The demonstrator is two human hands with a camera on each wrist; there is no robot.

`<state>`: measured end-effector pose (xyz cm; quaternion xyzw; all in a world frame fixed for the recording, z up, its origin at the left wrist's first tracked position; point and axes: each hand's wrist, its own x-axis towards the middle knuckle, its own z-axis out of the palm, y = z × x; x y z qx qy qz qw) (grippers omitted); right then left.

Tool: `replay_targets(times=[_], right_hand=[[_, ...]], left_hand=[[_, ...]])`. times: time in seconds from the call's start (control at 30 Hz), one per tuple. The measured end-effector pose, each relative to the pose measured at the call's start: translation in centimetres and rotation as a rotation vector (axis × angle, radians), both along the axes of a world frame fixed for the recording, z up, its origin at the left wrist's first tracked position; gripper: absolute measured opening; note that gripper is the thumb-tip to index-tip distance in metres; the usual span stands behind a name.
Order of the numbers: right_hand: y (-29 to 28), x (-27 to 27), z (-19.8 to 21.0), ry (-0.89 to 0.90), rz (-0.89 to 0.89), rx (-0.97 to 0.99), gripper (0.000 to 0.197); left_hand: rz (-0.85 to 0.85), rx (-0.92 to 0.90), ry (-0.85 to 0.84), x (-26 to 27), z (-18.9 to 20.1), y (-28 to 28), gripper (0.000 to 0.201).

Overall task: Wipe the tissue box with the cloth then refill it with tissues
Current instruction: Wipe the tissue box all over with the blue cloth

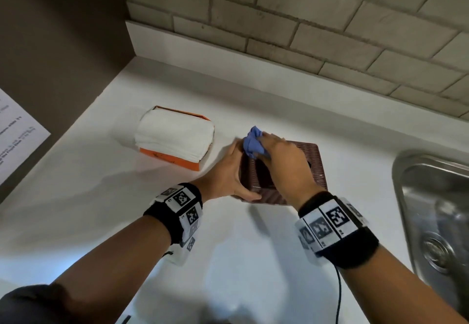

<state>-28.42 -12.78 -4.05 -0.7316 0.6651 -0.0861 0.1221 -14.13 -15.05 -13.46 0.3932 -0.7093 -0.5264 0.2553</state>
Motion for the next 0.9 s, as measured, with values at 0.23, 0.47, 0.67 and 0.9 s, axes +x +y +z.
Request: replay_targets(times=[0.23,0.47,0.67,0.9], right_hand=[[4.4,1.6,-1.0,-0.062,0.087,-0.027,0.037],[9.0,-3.8,-2.1,-0.152,-0.036,-0.126,0.047],[8.6,-3.4,-2.3,-0.151,-0.237,-0.203,0.047],[9.6,-5.7,-3.3,-0.102,-0.201,-0.228,0.058]], left_hand=[[0.031,0.046,0.010,0.2,0.7,0.1,0.121],[0.035,-0.061,-0.026,-0.2,0.2,0.3,0.125],[0.069,-0.109,-0.085,-0.3,0.1,0.4,0.131],[0.051,-0.140,-0.110,0.2,-0.2,0.2,0.132]])
